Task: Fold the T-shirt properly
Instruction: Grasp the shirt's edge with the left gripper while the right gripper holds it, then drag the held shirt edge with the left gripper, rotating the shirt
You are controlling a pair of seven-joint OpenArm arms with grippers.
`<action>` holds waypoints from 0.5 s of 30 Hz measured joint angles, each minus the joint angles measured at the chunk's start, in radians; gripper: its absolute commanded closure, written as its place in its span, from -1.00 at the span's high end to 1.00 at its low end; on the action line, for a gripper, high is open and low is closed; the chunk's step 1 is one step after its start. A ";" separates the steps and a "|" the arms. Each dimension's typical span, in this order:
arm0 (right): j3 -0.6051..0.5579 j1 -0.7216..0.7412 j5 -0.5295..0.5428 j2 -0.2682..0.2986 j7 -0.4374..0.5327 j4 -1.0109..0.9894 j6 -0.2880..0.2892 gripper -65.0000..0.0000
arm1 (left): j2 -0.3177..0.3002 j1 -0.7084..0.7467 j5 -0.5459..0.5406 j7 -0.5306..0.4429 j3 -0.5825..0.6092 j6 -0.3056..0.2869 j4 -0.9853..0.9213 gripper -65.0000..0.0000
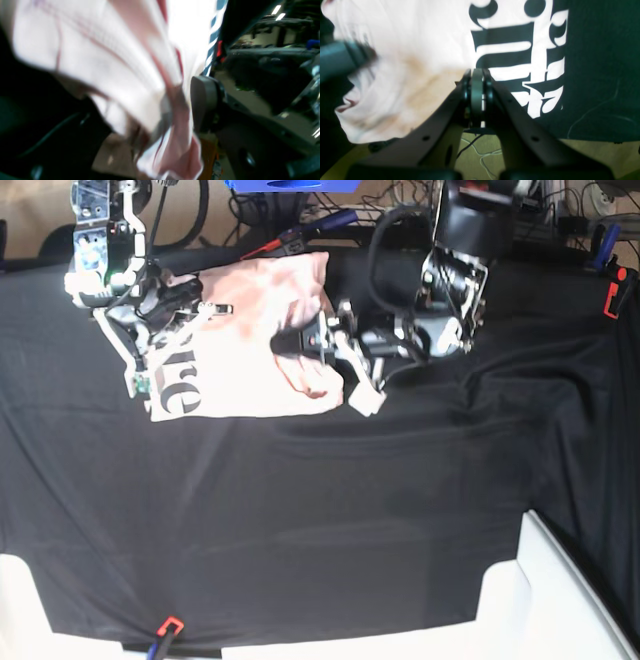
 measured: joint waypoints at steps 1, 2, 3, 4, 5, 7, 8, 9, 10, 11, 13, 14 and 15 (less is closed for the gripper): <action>0.000 0.000 0.000 0.000 0.013 0.000 0.000 -0.97 | -0.003 -0.024 0.008 0.000 0.021 0.007 -0.018 0.17; 0.000 0.000 0.000 0.000 0.019 0.000 0.000 -0.97 | -0.002 -0.044 0.034 0.002 0.041 0.006 -0.033 0.17; 0.000 0.001 0.001 0.000 0.020 0.000 0.000 -0.97 | 0.001 -0.059 0.056 0.003 0.054 0.007 -0.045 0.16; 0.000 0.000 0.001 0.000 0.019 0.000 0.000 -0.97 | 0.003 -0.069 0.068 0.003 0.060 0.010 -0.050 0.16; 0.000 0.000 0.001 0.000 0.019 -0.001 0.000 -0.97 | 0.003 -0.072 0.068 0.003 0.061 0.010 -0.055 0.15; 0.000 0.000 0.000 0.000 0.019 -0.001 0.000 -0.97 | 0.003 -0.071 0.068 -0.003 0.061 0.007 -0.054 -0.09; 0.000 0.000 0.000 0.000 0.019 -0.001 0.000 -0.97 | 0.003 -0.071 0.068 -0.001 0.061 0.007 -0.054 -0.31; 0.000 0.000 0.000 0.000 0.019 -0.001 0.000 -0.97 | 0.002 -0.071 0.067 -0.003 0.072 0.007 -0.054 -0.51; 0.000 0.000 0.001 0.000 0.019 -0.001 0.000 -0.97 | 0.000 -0.072 0.071 -0.004 0.083 0.007 -0.053 -0.71; 0.000 0.000 0.000 0.000 0.019 -0.001 0.000 -0.97 | 0.000 -0.074 0.075 -0.004 0.089 0.008 -0.053 -0.88; 0.000 0.001 0.000 0.000 0.019 -0.001 0.000 -0.97 | -0.003 -0.074 0.075 -0.005 0.101 0.010 -0.053 -1.00; 0.000 0.002 0.000 0.000 0.019 -0.001 0.000 -0.97 | -0.003 -0.074 0.075 -0.005 0.102 0.010 -0.053 -1.00; 0.000 0.003 0.000 0.000 0.019 -0.001 0.000 -0.97 | -0.003 -0.074 0.075 -0.005 0.102 0.010 -0.053 -1.00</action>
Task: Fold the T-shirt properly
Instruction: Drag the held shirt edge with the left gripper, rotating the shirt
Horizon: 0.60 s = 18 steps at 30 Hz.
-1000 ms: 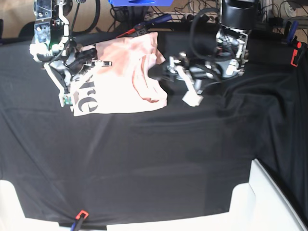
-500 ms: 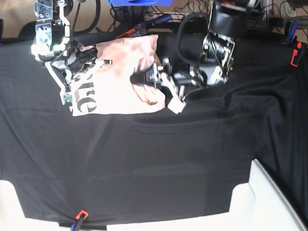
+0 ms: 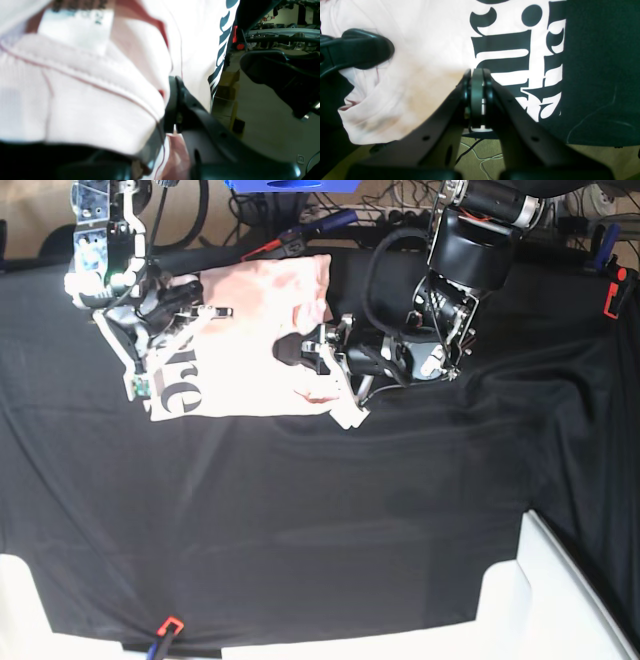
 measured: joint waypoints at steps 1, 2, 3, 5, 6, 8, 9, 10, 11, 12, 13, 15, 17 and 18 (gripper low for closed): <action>0.000 0.000 0.000 0.000 0.000 0.000 0.000 -0.97 | 0.000 0.000 0.000 0.000 0.000 0.000 0.000 -1.00; 0.000 0.000 0.000 0.000 0.000 0.000 0.000 -0.97 | 0.000 0.000 0.000 0.000 0.000 0.000 0.000 -1.00; 0.000 0.000 0.000 0.000 0.000 0.000 0.000 -0.97 | 0.000 0.000 0.000 0.000 -0.002 0.000 0.000 -1.00; 0.000 0.000 0.000 0.000 0.000 0.000 0.000 -0.97 | -0.001 -0.002 0.000 0.001 -0.003 0.000 0.001 -1.00; 0.000 0.000 0.000 0.000 0.000 0.000 0.000 -0.97 | -0.002 -0.003 -0.001 0.002 -0.005 0.000 0.001 -1.00; 0.000 0.000 0.000 0.000 0.000 0.000 0.000 -0.97 | -0.002 -0.018 -0.005 0.012 -0.003 0.000 -0.003 -1.00; 0.000 0.000 0.000 0.000 0.000 0.000 0.000 -0.97 | -0.002 -0.026 0.002 0.016 -0.002 0.000 -0.006 -1.00; 0.000 0.000 0.000 0.000 0.000 0.000 0.000 -0.97 | 0.000 -0.034 0.004 0.023 -0.002 0.005 -0.007 -1.00; 0.000 0.000 0.000 0.000 0.000 0.000 0.000 -0.97 | 0.001 -0.042 0.009 0.029 -0.002 0.005 -0.010 -1.00; 0.000 0.000 0.000 0.000 0.000 0.000 0.000 -0.97 | 0.001 -0.052 0.013 0.043 -0.002 0.005 -0.013 -1.00; 0.000 -0.001 0.000 0.003 0.000 0.000 0.000 -0.97 | 0.000 -0.066 0.020 0.056 -0.002 0.005 -0.013 -1.00; -0.002 0.000 0.000 0.021 0.000 0.000 0.003 -0.98 | 0.000 -0.100 0.031 0.058 -0.002 0.006 -0.016 -1.00; 0.000 0.000 -0.004 0.028 0.000 0.000 0.000 -0.98 | -0.003 -0.141 0.033 0.062 -0.002 0.007 -0.021 -1.00; 0.001 -0.001 -0.003 0.030 0.000 0.000 0.000 -0.98 | -0.003 -0.163 0.038 0.059 -0.002 0.007 -0.021 -1.00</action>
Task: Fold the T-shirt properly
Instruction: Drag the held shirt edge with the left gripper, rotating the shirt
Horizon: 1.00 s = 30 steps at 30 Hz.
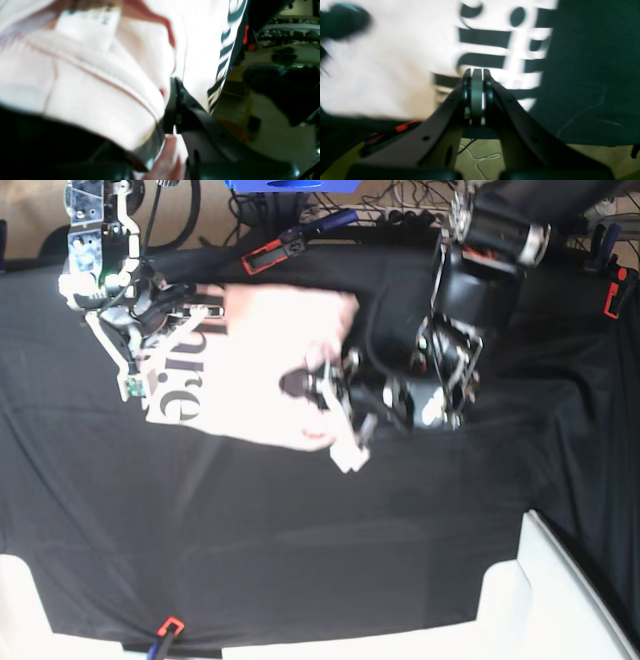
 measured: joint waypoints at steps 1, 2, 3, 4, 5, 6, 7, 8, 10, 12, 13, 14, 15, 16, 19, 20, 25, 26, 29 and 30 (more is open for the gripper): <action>0.002 -0.002 0.000 -0.002 0.000 0.000 0.000 -0.98 | 0.000 -0.018 -0.001 -0.002 0.000 0.000 0.000 -1.00; 0.002 -0.002 0.000 -0.002 0.000 0.000 0.000 -0.98 | 0.000 -0.035 -0.002 -0.003 0.007 0.000 0.000 -1.00; 0.001 -0.002 0.000 -0.002 0.000 0.000 0.000 -0.98 | 0.000 -0.051 -0.002 -0.001 0.009 0.000 -0.001 -1.00; -0.001 -0.002 0.001 -0.003 0.000 0.000 0.000 -0.98 | 0.000 -0.069 0.000 0.000 0.011 0.000 -0.005 -1.00; -0.001 -0.002 0.001 -0.005 0.000 0.000 0.000 -0.98 | 0.000 -0.090 -0.001 0.002 0.011 0.000 -0.022 -1.00; -0.001 -0.002 0.001 -0.004 0.000 0.000 0.001 -0.98 | 0.001 -0.117 0.000 0.003 0.011 0.000 -0.052 -1.00; -0.001 -0.002 0.000 -0.004 0.000 0.000 0.000 -0.98 | 0.003 -0.143 0.000 0.004 0.011 0.000 -0.085 -1.00; -0.001 -0.002 0.000 -0.003 0.000 0.000 0.000 -0.98 | 0.006 -0.168 0.014 0.002 0.011 0.000 -0.118 -1.00; -0.001 -0.001 0.000 -0.004 0.000 0.000 0.000 -0.98 | 0.009 -0.215 0.092 -0.005 0.011 0.000 -0.173 -1.00; -0.001 -0.002 0.000 -0.005 0.000 0.000 0.000 -0.98 | 0.029 -0.244 0.185 -0.011 0.003 0.002 -0.214 -1.00; -0.001 -0.002 0.000 -0.004 0.000 0.000 0.000 -0.98 | 0.039 -0.254 0.224 -0.018 0.006 0.005 -0.223 -1.00; -0.001 -0.002 0.000 -0.005 0.000 0.000 0.000 -0.98 | 0.050 -0.263 0.255 -0.029 0.007 0.004 -0.234 -1.00; -0.001 -0.001 0.001 -0.005 0.000 0.000 0.000 -0.98 | 0.064 -0.273 0.283 -0.039 0.007 0.004 -0.244 -1.00; -0.001 -0.002 0.001 -0.004 0.000 0.000 0.000 -0.98 | 0.077 -0.280 0.309 -0.048 0.006 0.004 -0.252 -1.00; -0.001 -0.001 0.000 -0.004 0.000 0.000 0.000 -0.98 | 0.103 -0.307 0.356 -0.084 0.006 0.003 -0.291 -1.00; -0.001 -0.001 0.000 -0.005 0.000 0.000 0.000 -0.98 | 0.109 -0.317 0.365 -0.095 0.006 0.003 -0.307 -1.00; -0.001 -0.002 0.000 -0.004 0.000 0.000 0.000 -0.98 | 0.111 -0.362 0.403 -0.149 0.008 0.000 -0.386 -1.00; -0.001 -0.002 0.000 -0.004 0.000 0.000 0.000 -0.98 | 0.111 -0.367 0.416 -0.159 0.008 0.000 -0.386 -1.00; -0.001 -0.002 0.000 -0.005 0.000 0.000 0.000 -0.98 | 0.112 -0.372 0.434 -0.169 0.005 0.018 -0.386 -1.00; -0.001 -0.002 0.000 -0.005 0.000 0.000 0.000 -0.98 | 0.112 -0.372 0.435 -0.169 0.003 0.019 -0.386 -0.96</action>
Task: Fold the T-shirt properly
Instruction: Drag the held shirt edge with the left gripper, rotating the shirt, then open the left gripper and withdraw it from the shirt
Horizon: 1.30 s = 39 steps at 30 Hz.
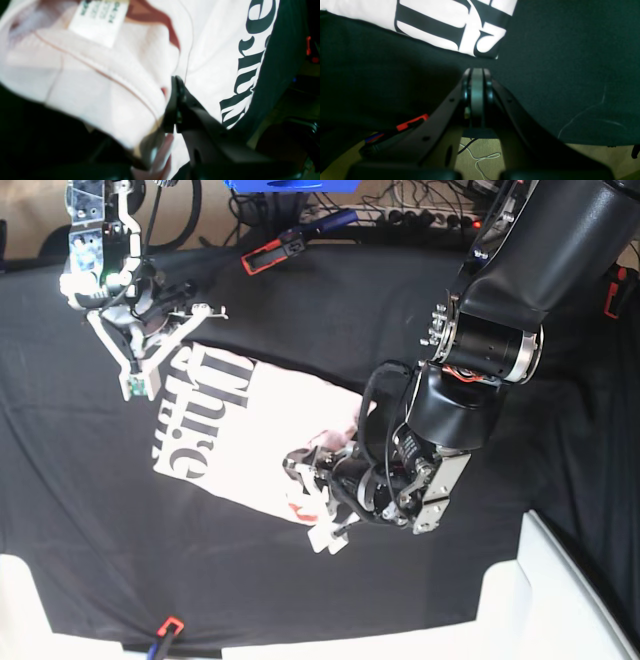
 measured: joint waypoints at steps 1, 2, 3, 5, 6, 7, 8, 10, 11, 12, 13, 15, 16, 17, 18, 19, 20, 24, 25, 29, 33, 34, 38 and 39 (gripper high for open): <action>0.000 0.000 0.000 0.000 0.000 0.000 0.000 -0.98 | 0.000 0.001 0.000 0.000 -0.003 0.000 0.000 -0.85; 0.000 0.000 0.000 0.000 0.000 0.000 0.000 -0.98 | 0.000 0.002 0.000 0.000 -0.003 0.000 0.000 -0.69; 0.000 0.000 0.000 0.000 0.000 0.000 0.000 -0.98 | 0.000 0.002 -0.001 -0.001 -0.003 0.000 0.000 -0.48; 0.000 0.000 0.000 0.000 0.000 0.000 0.000 -0.98 | -0.002 0.000 -0.003 -0.008 -0.005 0.000 0.000 -0.18; 0.000 0.000 0.000 0.000 0.000 0.000 0.000 -0.98 | -0.003 -0.001 -0.004 -0.008 -0.005 0.000 0.001 -0.07; 0.000 0.000 0.000 0.000 0.000 0.000 0.000 -0.98 | -0.005 -0.002 -0.004 -0.010 -0.005 0.000 0.001 -0.01; 0.000 0.000 0.000 0.000 0.000 0.000 0.000 -0.98 | -0.005 -0.003 -0.004 -0.011 -0.005 0.000 0.001 0.03; 0.000 0.000 0.000 0.000 0.000 0.000 0.000 -0.97 | -0.006 -0.003 -0.003 -0.029 -0.005 0.000 0.007 0.05; 0.000 0.000 0.000 0.000 0.000 0.000 0.000 -0.97 | -0.006 -0.003 -0.002 -0.045 -0.005 0.000 0.014 0.05; 0.000 0.000 0.000 0.000 0.000 0.000 0.000 -0.97 | -0.006 -0.005 -0.001 -0.052 -0.005 0.000 0.024 0.05; 0.000 0.000 0.000 0.000 0.000 0.000 0.000 -0.97 | -0.006 -0.009 -0.001 -0.051 -0.005 0.000 0.032 0.05; 0.003 0.000 0.001 0.000 0.008 0.000 0.000 -0.97 | -0.006 -0.017 -0.013 -0.049 -0.021 0.000 0.052 0.05; 0.003 0.000 0.003 0.000 0.025 0.000 0.000 -0.97 | -0.006 -0.017 -0.034 -0.045 -0.047 0.000 0.065 0.05; 0.003 0.000 0.003 0.000 0.046 0.000 0.000 -0.96 | -0.009 -0.017 -0.054 -0.032 -0.080 0.000 0.080 0.05; 0.003 0.000 0.003 0.000 0.063 0.000 0.000 -0.96 | -0.016 -0.017 -0.061 -0.008 -0.122 -0.001 0.098 0.05; 0.003 0.002 0.003 0.000 0.064 0.000 0.000 -0.96 | -0.027 -0.016 -0.062 0.011 -0.163 0.000 0.117 0.05; 0.003 0.002 0.003 0.000 0.064 0.000 0.001 -0.95 | -0.043 -0.014 -0.062 0.022 -0.206 0.000 0.136 0.04; 0.003 0.024 0.003 0.002 0.053 -0.002 0.051 -0.72 | -0.123 0.010 -0.048 0.114 -0.293 0.004 0.241 0.03; 0.006 0.039 0.003 0.000 0.054 -0.002 0.090 -0.68 | -0.137 0.035 -0.056 0.132 -0.296 0.002 0.283 0.03; 0.011 0.071 -0.002 0.000 0.064 -0.001 0.231 -0.54 | -0.165 0.183 -0.058 0.204 -0.291 0.003 0.494 0.02; 0.138 0.090 0.027 -0.034 0.052 -0.001 0.388 -0.03 | -0.197 0.373 -0.049 0.261 -0.295 0.003 0.774 -0.41; 0.196 0.102 0.071 -0.042 0.058 -0.001 0.431 0.10 | -0.209 0.417 -0.058 0.256 -0.294 0.003 0.839 -0.67; 0.364 0.142 0.203 -0.028 -0.041 -0.007 0.581 0.25 | -0.228 0.560 -0.061 0.257 -0.294 0.004 0.961 -1.00; 0.388 0.163 0.219 -0.023 -0.077 -0.017 0.614 0.25 | -0.236 0.592 -0.061 0.260 -0.286 0.013 0.962 -1.00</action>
